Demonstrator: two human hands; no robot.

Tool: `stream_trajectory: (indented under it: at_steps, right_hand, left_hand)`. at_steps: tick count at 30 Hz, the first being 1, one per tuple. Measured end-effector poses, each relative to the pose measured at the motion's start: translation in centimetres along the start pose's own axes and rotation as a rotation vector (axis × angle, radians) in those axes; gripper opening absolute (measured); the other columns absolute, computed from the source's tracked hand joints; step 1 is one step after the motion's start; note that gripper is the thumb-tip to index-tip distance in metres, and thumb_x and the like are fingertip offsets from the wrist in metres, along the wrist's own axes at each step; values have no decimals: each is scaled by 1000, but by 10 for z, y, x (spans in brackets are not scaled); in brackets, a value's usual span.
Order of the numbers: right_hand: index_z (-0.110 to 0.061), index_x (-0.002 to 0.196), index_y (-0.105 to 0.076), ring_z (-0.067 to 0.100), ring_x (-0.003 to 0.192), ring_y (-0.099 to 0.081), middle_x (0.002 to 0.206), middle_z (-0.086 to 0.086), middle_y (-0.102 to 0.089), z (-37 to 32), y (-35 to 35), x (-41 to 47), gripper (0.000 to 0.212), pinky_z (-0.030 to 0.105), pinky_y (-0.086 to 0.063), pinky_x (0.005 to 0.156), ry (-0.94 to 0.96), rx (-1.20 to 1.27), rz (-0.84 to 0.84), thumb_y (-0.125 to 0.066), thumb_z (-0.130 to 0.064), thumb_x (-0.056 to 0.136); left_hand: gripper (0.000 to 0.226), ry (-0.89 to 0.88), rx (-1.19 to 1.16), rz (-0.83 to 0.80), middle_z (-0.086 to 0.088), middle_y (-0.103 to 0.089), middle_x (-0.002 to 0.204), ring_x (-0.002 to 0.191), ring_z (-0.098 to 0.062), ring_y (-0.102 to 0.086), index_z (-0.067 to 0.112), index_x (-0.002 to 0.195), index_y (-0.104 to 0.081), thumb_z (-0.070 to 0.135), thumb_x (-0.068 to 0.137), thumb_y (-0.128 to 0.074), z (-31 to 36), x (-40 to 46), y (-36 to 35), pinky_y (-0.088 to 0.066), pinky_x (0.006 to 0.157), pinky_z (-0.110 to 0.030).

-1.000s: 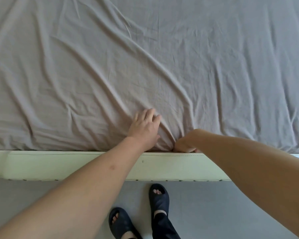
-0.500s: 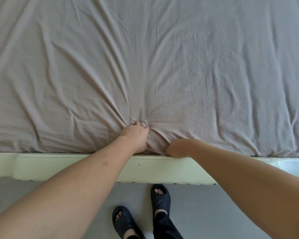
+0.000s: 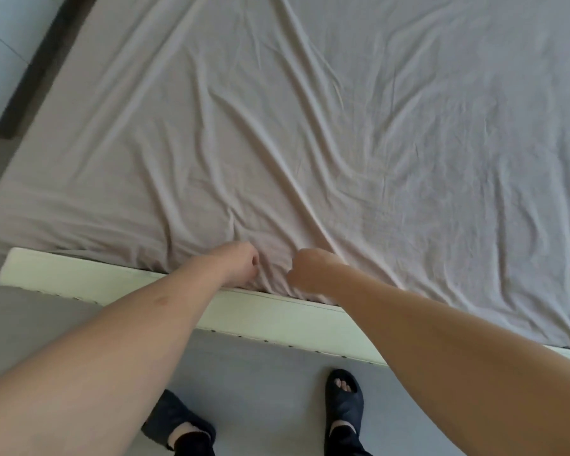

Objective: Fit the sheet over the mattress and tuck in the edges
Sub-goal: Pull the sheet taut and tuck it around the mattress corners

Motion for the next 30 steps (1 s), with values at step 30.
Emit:
stream_trajectory:
  at_steps: [30]
  right_hand:
    - [-20,104,-61,30,96,-63,105,4,-64,-553,-40,188,22,32,-49,76,27,156,237,-52,-11,86]
  left_hand:
    - [51,619,-457,455,-19,-65,122,111,-41,-63,5,124,-62,41,89,-60,-591,-44,72,-47,80,-38]
Point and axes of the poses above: each hand's wrist, its own x-axis towards the middle knuckle, its own y-axis out of the back of the hand, z = x × y, the point moved 3 cm from there along x, towards the middle knuckle
